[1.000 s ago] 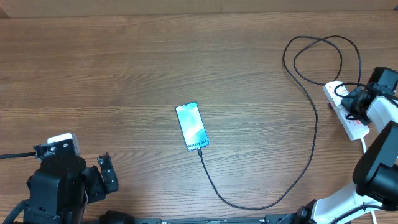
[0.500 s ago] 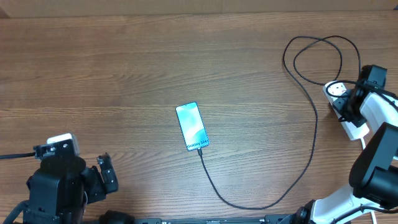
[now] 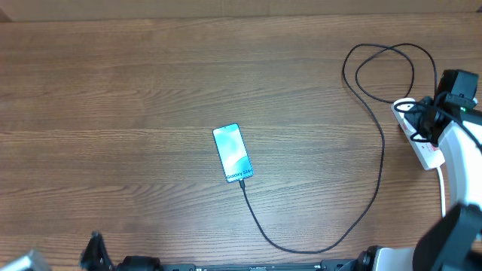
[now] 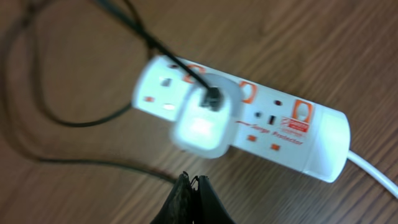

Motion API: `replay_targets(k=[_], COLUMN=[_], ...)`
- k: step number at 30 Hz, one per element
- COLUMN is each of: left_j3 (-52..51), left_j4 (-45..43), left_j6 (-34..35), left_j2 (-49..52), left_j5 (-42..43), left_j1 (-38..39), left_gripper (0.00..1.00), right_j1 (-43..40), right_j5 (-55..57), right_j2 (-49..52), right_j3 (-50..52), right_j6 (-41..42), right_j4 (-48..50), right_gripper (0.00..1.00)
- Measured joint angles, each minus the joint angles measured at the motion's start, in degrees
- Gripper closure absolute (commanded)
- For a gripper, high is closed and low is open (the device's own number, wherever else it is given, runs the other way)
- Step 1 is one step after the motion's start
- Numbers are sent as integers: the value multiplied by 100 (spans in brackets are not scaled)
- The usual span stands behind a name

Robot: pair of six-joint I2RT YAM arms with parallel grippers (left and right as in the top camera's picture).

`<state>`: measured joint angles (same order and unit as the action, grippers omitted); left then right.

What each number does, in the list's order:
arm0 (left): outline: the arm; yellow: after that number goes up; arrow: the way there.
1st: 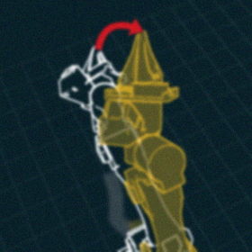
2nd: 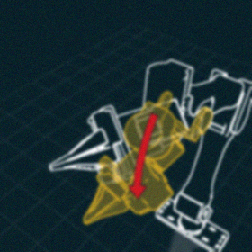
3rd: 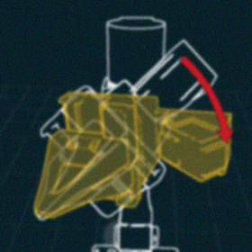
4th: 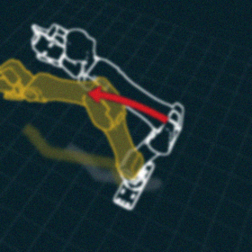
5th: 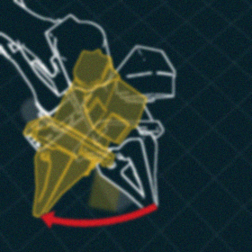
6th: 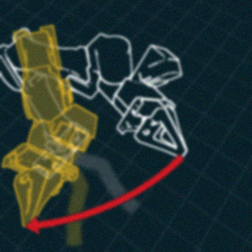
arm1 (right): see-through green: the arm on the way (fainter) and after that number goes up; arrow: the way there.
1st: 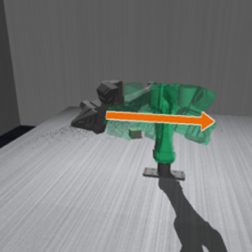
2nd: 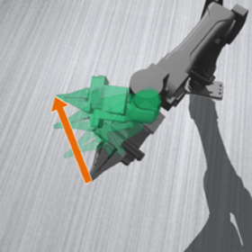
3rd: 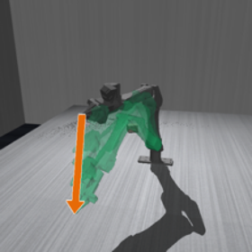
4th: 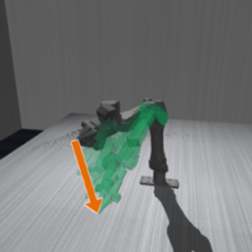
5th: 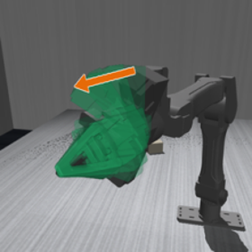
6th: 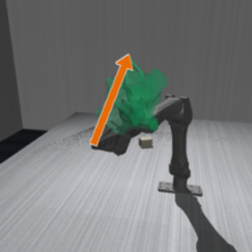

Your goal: Plug charger to phone and switch on socket

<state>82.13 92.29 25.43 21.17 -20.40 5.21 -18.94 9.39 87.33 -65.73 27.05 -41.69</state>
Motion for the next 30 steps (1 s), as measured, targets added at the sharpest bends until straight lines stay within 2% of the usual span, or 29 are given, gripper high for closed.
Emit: replay_targets(k=[8,17,26,30], left_j3=[0,0,15,17], left_j4=[24,343,376,376], left_j6=[15,17,17,17], left_j2=[-920,-1709,-2017,-2017], left_j5=[2,2,2,2], left_j1=[-83,-83,-407,-654], left_gripper=[0,0,0,0], right_j1=[743,1191,1191,1193], right_j5=[-57,-157,-448,-470], right_j2=[-1370,-2920,-3436,-3469], right_j3=[0,0,0,2], right_j6=[37,46,-31,-136], right_j4=[144,1119,2201,2977], right_gripper=[96,95,93,92])
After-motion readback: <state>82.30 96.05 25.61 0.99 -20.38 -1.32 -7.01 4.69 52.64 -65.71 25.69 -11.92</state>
